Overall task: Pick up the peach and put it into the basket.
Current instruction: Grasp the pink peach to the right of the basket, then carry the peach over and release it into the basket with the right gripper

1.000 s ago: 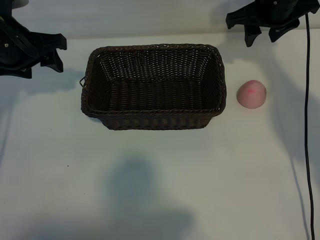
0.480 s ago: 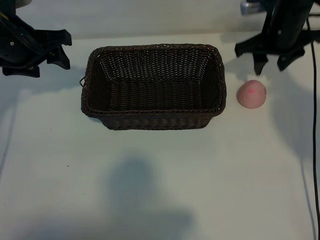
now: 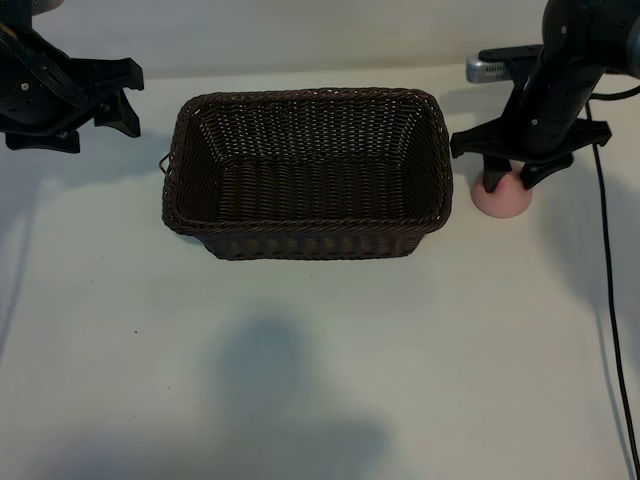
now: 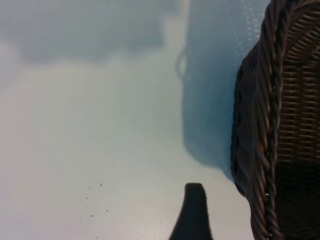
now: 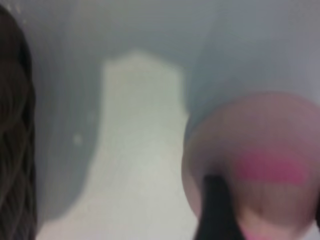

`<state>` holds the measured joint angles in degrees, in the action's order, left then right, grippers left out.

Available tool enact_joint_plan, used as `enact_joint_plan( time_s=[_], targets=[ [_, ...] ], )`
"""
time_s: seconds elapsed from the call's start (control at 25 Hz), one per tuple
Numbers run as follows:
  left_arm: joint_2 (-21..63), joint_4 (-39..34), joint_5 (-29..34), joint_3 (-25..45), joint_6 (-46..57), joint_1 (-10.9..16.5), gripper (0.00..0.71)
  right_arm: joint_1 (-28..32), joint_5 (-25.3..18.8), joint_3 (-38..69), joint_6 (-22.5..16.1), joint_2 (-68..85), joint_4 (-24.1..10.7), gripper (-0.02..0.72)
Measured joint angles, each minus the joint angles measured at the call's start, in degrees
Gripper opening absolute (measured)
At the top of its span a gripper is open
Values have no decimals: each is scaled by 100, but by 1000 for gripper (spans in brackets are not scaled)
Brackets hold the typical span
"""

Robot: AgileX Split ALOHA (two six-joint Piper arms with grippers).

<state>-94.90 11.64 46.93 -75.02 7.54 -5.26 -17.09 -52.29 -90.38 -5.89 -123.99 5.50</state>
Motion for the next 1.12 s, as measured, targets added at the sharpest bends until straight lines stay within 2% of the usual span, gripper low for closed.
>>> enact_joint_plan(
  time_s=[0.12, 0.16, 0.24, 0.88, 1.0, 1.12],
  targets=[
    [0, 0, 0, 0, 0, 0, 585, 0, -1, 0, 0, -27, 23, 129],
    [0, 0, 5, 0, 0, 0, 585, 0, -9, 0, 0, -16, 23, 85],
    [0, 0, 11, 0, 0, 0, 585, 0, -63, -13, 22, 10, 23, 50],
    [0, 0, 34, 0, 0, 0, 585, 0, -1171, -893, 22, 1015, -303, 39],
    [0, 0, 34, 0, 5, 0, 585, 0, -1261, -976, 24, 1080, -306, 39],
    [0, 0, 34, 0, 5, 0, 585, -15, -1332, -983, 80, 1091, -133, 39]
  ],
)
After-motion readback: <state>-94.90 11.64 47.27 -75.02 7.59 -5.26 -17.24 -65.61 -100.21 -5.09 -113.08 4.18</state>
